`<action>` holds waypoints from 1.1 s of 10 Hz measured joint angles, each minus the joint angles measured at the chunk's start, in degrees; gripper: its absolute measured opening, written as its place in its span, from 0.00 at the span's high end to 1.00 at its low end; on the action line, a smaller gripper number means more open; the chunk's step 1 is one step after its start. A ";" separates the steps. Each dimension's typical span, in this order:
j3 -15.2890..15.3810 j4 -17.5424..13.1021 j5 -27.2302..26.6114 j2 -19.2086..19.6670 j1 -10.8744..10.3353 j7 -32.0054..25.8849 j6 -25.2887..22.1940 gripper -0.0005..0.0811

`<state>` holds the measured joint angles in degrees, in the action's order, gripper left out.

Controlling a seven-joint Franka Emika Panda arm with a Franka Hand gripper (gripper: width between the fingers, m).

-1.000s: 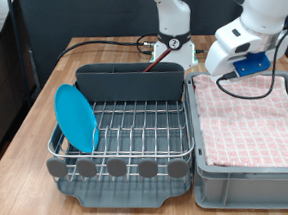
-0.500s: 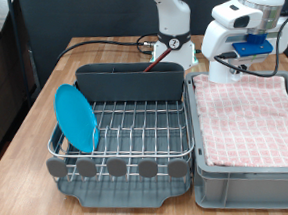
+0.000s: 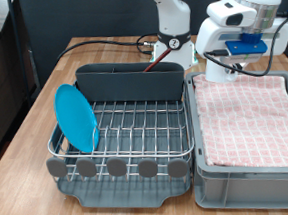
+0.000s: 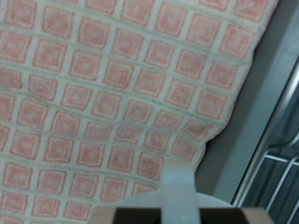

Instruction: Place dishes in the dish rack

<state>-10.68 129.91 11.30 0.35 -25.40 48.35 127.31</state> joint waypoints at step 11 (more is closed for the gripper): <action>-6.12 -15.48 -5.37 11.77 4.50 -6.44 6.27 0.91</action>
<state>-16.80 114.43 5.94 12.12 -20.90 41.91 133.57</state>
